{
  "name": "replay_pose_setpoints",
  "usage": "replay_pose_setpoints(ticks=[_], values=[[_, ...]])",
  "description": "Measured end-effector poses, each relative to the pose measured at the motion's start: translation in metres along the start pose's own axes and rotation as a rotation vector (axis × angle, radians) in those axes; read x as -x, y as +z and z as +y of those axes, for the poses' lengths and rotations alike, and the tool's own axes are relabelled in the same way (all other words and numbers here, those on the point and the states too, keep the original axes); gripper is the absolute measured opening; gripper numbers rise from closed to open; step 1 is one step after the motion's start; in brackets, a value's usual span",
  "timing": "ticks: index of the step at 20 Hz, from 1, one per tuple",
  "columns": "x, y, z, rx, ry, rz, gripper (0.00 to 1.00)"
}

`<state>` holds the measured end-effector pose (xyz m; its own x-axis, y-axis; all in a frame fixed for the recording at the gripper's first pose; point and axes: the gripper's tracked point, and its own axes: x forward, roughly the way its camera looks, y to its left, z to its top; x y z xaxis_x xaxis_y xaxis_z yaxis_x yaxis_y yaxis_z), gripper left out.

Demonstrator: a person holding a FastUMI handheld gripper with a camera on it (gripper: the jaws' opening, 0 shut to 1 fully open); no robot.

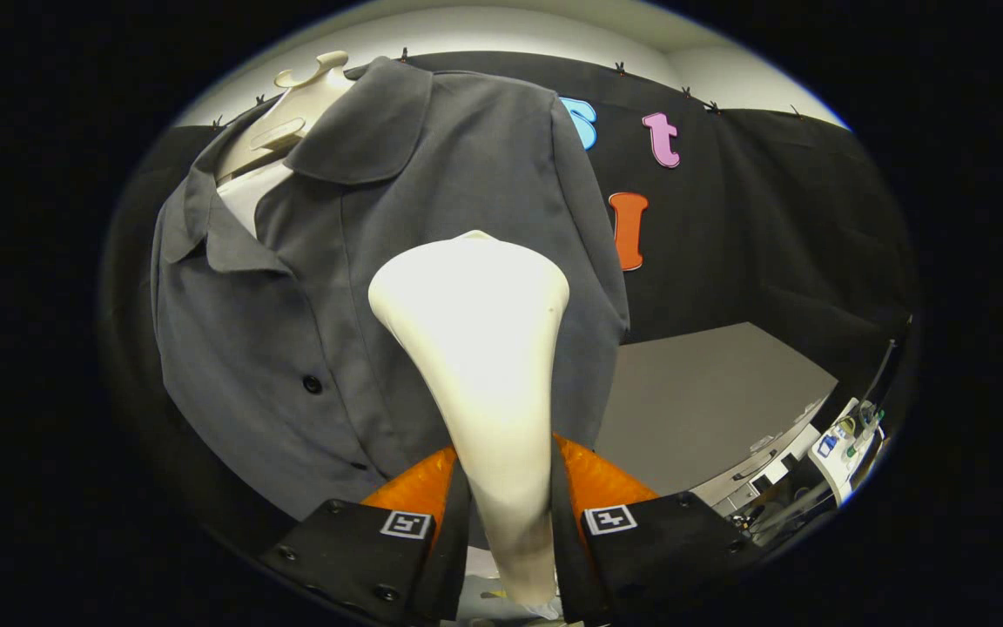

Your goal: Iron the clothes twice with a garment steamer, once on the left side and once on the right side.

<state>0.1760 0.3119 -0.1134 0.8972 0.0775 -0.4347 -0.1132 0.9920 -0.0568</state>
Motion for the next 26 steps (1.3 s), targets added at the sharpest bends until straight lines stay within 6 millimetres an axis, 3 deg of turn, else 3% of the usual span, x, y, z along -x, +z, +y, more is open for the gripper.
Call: replay_pose_setpoints(ticks=[18,26], values=[[-0.020,-0.122,0.017,0.030,0.010,0.224,0.50],[-0.031,-0.179,0.014,0.039,0.005,0.320,0.50]])
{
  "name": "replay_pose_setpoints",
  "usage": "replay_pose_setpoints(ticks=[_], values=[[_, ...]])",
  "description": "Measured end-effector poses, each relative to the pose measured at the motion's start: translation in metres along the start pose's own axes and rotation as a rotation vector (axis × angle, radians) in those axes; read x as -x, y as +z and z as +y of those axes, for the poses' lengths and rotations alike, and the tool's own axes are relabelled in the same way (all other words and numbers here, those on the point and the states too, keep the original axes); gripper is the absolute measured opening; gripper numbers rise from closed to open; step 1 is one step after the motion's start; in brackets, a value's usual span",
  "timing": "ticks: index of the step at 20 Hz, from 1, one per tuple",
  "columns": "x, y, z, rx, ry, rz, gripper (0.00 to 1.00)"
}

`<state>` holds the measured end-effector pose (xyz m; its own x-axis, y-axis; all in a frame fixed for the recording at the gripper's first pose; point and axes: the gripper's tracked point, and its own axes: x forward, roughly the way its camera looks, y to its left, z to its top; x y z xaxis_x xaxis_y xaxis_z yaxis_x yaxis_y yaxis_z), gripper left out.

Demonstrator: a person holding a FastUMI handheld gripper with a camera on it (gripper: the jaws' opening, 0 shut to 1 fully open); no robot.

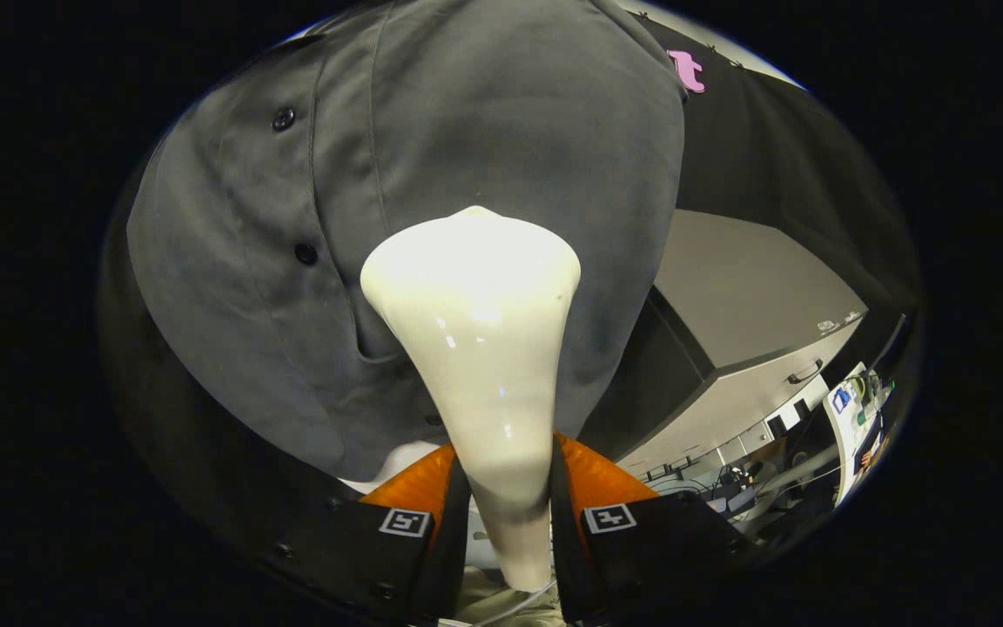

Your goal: Iron the clothes twice with a garment steamer, once on the left side and once on the right side.

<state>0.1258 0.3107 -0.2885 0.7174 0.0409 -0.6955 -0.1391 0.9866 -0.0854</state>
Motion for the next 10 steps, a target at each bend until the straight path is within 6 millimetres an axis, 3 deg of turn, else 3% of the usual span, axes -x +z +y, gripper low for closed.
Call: replay_pose_setpoints(ticks=[10], values=[[-0.030,-0.052,-0.005,-0.010,-0.003,0.104,0.50]])
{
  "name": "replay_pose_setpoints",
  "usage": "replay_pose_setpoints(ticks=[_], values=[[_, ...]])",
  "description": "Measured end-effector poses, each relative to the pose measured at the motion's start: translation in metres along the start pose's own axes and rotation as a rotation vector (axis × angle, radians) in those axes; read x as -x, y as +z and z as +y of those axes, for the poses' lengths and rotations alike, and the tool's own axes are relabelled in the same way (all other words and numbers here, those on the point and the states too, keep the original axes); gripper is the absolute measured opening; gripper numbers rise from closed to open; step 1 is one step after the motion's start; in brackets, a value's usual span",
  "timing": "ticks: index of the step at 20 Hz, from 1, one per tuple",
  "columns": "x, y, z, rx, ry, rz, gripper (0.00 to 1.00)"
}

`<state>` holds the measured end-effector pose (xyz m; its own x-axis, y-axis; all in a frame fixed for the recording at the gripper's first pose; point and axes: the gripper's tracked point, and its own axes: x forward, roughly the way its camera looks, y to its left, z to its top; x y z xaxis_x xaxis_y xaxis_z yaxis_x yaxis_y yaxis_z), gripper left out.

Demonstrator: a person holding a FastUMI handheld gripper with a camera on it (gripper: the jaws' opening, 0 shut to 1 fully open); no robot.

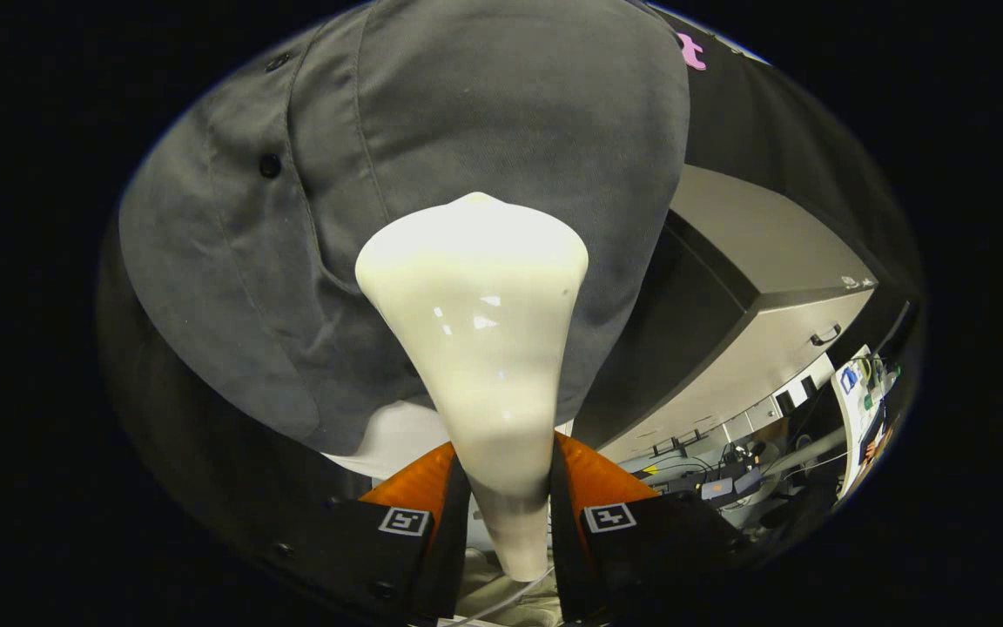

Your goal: Iron the clothes twice with a garment steamer, once on the left side and once on the right side.

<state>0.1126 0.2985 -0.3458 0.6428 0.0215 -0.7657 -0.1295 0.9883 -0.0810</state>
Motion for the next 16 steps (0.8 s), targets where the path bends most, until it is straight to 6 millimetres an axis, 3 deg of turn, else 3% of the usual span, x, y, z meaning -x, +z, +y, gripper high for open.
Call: replay_pose_setpoints(ticks=[10,13,16], values=[[-0.045,-0.054,-0.008,0.027,0.016,0.118,0.50],[-0.050,-0.062,-0.007,0.037,0.033,0.140,0.50],[-0.040,-0.064,-0.007,0.052,0.063,0.140,0.50]])
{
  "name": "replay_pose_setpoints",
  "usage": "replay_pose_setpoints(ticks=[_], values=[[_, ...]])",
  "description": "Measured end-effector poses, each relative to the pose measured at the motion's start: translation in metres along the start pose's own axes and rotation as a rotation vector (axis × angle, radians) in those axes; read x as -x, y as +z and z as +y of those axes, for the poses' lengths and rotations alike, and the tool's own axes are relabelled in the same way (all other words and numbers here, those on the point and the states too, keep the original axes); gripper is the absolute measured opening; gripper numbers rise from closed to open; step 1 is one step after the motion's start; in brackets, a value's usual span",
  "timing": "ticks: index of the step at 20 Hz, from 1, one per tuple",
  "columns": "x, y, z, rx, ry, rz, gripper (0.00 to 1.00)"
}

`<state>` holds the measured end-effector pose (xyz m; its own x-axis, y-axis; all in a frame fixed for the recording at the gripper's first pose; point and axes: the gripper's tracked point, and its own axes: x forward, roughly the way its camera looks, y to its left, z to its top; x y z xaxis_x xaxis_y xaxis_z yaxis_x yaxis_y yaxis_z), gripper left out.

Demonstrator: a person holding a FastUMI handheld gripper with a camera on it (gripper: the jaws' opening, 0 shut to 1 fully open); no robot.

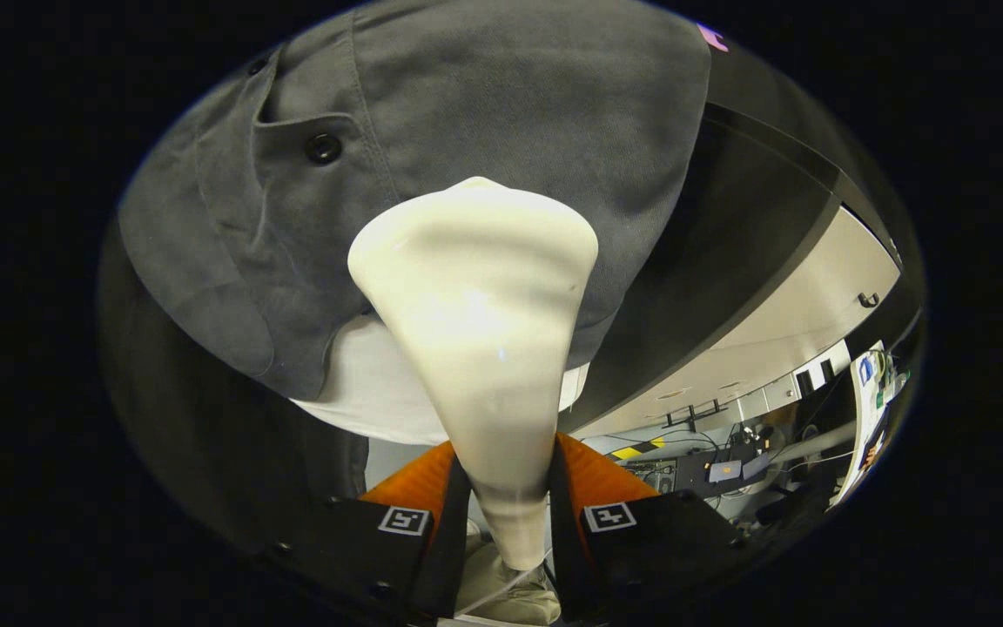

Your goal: Iron the clothes twice with a garment steamer, once on the left side and once on the right side.

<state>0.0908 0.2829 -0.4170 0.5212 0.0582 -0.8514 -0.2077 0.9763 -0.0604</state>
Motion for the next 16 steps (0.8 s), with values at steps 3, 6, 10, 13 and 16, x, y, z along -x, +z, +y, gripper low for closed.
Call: replay_pose_setpoints(ticks=[3,6,10,13,16], values=[[0.021,0.004,0.000,0.020,0.026,-0.025,0.50],[0.046,0.006,0.000,0.030,0.042,-0.051,0.50],[0.082,0.018,0.002,0.018,0.046,-0.111,0.50],[0.117,0.033,0.007,-0.012,0.028,-0.179,0.50],[0.147,0.048,0.011,-0.049,0.000,-0.240,0.50]])
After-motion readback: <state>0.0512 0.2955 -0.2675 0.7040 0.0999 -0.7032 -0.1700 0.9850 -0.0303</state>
